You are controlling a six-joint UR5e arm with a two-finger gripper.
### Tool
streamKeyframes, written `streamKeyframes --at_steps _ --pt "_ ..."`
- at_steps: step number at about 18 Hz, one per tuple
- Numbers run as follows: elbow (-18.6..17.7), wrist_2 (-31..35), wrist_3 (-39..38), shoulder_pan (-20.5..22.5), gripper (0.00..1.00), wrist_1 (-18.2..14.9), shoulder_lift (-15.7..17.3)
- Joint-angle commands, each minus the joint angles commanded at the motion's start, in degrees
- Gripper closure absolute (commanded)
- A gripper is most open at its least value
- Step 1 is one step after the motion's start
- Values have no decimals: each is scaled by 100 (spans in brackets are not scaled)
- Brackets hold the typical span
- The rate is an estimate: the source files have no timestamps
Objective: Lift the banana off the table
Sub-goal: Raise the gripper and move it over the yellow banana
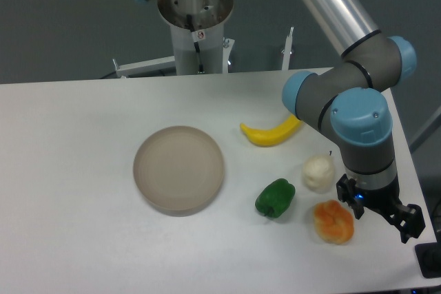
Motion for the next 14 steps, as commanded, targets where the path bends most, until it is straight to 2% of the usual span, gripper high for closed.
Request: streamKeyframes --at_steps 7,11,14 --pt "-123 96 79 -18 0 -26 140" --pt "-772 88 88 157 0 -105 745" --pt "-1238 70 97 325 0 -526 1211"
